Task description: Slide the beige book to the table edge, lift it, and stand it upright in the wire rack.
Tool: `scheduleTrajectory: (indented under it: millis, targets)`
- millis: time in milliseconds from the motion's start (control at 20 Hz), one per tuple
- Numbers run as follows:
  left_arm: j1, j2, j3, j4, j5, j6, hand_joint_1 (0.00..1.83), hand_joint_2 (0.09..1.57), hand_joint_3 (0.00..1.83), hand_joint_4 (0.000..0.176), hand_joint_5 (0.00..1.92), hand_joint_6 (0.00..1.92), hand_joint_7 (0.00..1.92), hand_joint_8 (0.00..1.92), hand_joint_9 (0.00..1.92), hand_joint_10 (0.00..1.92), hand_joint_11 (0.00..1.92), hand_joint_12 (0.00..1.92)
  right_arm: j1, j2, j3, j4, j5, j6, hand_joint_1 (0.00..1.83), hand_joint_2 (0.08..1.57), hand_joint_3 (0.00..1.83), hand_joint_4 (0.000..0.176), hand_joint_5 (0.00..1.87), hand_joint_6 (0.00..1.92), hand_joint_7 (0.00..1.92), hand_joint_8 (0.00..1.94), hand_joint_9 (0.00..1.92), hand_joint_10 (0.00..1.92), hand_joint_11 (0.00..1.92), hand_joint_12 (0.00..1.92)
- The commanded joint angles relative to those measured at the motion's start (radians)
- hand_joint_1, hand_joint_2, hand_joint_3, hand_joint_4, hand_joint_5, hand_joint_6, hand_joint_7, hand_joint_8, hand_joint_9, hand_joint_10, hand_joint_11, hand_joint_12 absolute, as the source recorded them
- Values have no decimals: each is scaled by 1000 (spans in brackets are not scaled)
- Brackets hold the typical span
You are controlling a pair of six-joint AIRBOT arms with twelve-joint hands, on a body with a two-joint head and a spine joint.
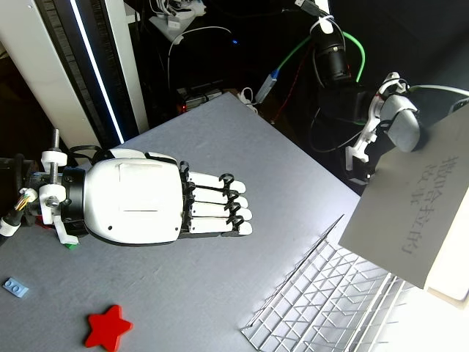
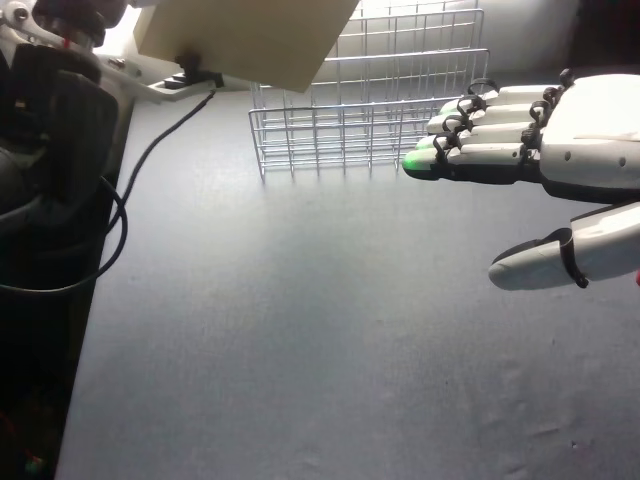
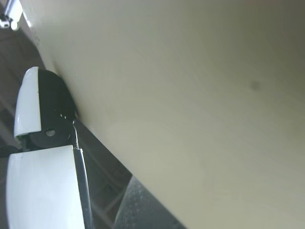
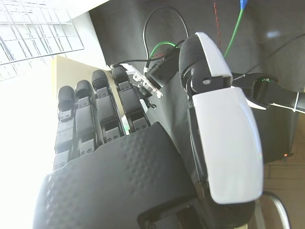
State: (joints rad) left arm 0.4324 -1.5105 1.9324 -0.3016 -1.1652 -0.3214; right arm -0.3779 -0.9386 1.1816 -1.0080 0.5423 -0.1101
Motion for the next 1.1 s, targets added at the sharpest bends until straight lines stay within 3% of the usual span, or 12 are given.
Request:
scheduleTrajectory:
  millis: [0,300,500,850,1050]
  targets:
    - [-7,0,14,-13,-119,-23,1220,1212,0,0,768,1119,862,1477,830,1744,662,1921,14,4,0,49,72,0,85,1206,0,0,55,0,108,2,63,2,0,147]
    - [12,-44,72,-22,-122,-48,1232,1192,0,0,816,1047,890,1431,846,1699,672,1921,14,4,0,49,73,0,105,1205,1,0,57,0,119,0,78,0,0,209]
    - [17,-76,125,-28,-127,-65,1227,1198,0,0,788,1098,884,1430,834,1659,646,1919,14,3,0,49,73,0,115,1203,0,0,71,2,99,0,83,0,0,238]
    - [22,-140,203,-69,-133,-86,1229,1195,0,0,806,1056,878,1444,821,1643,637,1892,15,2,0,49,74,-1,147,1181,0,0,98,0,129,4,115,8,0,402]
    - [28,-160,212,-91,-134,-91,1230,1189,0,0,815,1046,889,1423,824,1622,650,1862,15,2,0,49,75,-1,89,1193,2,0,100,7,147,7,113,3,0,341]
